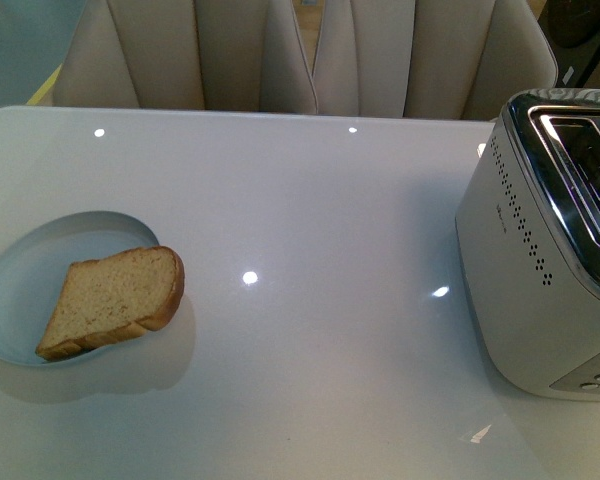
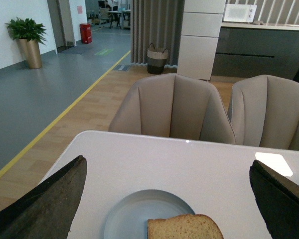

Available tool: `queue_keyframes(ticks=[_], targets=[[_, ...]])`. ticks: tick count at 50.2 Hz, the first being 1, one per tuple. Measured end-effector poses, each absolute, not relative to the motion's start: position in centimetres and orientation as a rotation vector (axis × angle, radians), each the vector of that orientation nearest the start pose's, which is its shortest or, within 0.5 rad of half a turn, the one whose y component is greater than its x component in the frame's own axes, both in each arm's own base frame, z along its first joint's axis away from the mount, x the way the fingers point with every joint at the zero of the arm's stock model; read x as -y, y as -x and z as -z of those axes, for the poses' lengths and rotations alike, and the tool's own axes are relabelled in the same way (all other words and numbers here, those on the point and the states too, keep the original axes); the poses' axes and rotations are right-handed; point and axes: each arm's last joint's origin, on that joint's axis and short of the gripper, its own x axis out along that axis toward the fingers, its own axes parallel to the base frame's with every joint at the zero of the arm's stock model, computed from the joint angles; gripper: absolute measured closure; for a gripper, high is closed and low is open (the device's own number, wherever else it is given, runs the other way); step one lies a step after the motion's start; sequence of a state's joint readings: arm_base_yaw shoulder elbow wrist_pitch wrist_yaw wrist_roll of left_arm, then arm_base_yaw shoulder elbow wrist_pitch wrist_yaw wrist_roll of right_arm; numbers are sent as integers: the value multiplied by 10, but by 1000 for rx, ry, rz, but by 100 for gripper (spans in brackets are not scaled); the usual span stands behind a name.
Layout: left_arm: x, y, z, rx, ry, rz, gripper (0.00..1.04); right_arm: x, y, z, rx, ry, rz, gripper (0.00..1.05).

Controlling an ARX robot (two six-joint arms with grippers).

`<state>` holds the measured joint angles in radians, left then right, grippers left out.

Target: Left arm holds plate, right arm toasts bread

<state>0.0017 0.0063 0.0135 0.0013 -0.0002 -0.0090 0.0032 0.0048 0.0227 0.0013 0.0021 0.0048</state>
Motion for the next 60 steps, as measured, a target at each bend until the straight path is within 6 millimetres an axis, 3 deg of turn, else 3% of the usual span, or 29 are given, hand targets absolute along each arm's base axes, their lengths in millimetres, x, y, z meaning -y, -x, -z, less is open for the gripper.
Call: queue_keyframes(ticks=[34, 43, 51, 60], targets=[[0, -97, -168, 5, 10, 4, 7, 0, -97, -171, 19, -5, -1, 9], [3, -100, -167, -553, 385, 185, 7, 0, -97, -171, 19, -5, -4, 9], [4, -117, -179, -553, 439, 192, 7, 0, -97, -171, 19, -5, -1, 9], [-9, -162, -172, -527, 357, 155, 7, 0, -97, -171, 19, -5, -1, 9]])
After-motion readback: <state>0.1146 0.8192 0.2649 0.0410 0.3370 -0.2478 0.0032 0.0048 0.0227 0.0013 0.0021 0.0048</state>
